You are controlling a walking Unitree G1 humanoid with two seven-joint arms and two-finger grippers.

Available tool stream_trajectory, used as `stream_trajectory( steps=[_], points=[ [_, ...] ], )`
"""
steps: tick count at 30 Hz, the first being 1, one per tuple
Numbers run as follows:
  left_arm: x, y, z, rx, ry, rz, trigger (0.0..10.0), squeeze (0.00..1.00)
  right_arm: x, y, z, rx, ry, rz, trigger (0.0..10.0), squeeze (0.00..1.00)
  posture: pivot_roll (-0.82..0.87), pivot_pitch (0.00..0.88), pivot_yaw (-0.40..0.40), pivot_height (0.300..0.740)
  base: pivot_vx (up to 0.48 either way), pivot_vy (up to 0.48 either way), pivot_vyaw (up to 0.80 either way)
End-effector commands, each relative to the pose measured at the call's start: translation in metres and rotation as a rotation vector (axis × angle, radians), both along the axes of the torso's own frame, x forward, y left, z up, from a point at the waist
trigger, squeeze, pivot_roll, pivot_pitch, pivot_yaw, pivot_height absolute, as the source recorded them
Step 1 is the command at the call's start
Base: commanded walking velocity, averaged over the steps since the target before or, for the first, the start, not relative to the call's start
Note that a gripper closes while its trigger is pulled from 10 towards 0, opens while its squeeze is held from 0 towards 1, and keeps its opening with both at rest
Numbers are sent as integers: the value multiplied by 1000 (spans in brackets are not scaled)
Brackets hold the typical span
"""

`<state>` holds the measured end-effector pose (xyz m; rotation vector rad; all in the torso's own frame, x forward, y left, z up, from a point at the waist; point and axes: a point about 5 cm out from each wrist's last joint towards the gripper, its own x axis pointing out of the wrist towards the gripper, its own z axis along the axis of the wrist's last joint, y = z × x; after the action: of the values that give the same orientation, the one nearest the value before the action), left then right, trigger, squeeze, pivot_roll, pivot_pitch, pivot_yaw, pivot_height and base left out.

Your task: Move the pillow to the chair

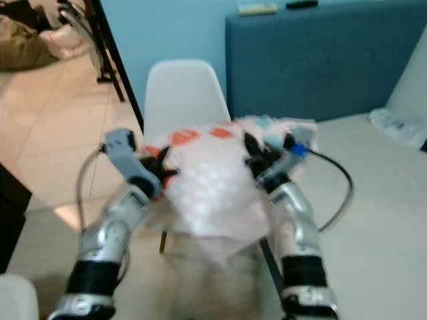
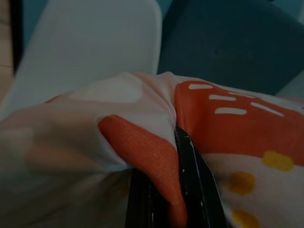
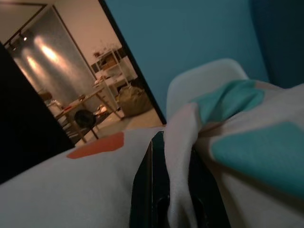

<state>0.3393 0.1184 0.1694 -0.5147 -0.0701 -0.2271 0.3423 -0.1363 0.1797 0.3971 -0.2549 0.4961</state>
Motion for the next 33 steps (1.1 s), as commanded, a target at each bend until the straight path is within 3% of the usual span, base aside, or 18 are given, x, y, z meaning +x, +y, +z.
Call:
stream_trajectory(
  steps=[1, 7, 12, 24, 33],
  points=[
    [0, -11, 13, 11, -68, -41, 10000, 0, -2, 10, -2, -20, 0, 48, 10000, 0, -34, 109, 37, 740, 0, 0, 750],
    [0, -10, 15, 1, -76, -44, 10000, 0, 0, 10, -4, -19, 20, 26, 10000, 0, -34, 111, 37, 740, 0, 0, 123],
    [1, -10, 11, 17, -49, -36, 10000, 0, -2, 10, -5, -20, 20, 33, 10000, 0, -35, 114, 36, 740, 0, -480, 0],
    [2, -8, 5, -5, -15, -7, 10000, 0, -4, 16, -9, -24, 36, 61, 10000, 0, -36, 118, 29, 740, 0, 0, 0],
    [1, -7, 7, 11, -42, -15, 10000, 0, -4, 22, -10, -50, 36, 95, 10000, 0, -35, 111, 26, 740, 0, 0, 0]
  ],
)
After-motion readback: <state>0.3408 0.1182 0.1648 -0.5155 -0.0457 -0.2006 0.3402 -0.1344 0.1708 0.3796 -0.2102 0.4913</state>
